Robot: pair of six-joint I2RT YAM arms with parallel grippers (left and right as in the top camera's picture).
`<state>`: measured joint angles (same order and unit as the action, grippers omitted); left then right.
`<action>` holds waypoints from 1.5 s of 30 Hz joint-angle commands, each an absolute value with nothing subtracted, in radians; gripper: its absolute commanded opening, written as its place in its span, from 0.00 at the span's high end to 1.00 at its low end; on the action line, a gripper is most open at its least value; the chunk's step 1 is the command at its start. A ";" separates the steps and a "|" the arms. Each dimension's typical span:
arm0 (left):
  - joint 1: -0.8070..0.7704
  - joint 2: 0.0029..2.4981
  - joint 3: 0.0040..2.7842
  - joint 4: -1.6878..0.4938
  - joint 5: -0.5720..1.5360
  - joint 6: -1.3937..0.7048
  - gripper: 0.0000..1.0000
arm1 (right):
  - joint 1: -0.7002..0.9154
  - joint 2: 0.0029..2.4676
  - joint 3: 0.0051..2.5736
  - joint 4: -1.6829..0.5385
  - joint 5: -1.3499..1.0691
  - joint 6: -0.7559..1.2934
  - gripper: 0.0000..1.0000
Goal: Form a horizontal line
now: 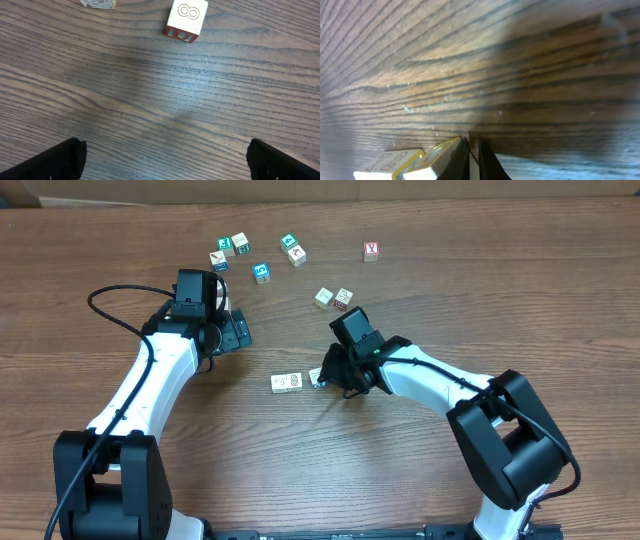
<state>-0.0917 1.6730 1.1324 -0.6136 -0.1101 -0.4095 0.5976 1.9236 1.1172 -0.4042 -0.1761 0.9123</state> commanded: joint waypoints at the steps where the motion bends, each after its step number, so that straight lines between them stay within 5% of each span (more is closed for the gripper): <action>1: -0.092 1.655 1.143 -0.613 -0.122 -0.400 0.00 | 0.606 1.932 1.112 -0.403 -0.169 0.947 0.96; 45: -0.092 1.655 1.143 -0.613 -0.122 -0.400 0.00 | 0.652 1.932 1.112 -0.399 -0.116 1.131 0.96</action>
<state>-0.0917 1.6730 1.1324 -0.6136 -0.1101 -0.4095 0.6376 1.9236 1.1172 -0.4042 -0.1303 1.1191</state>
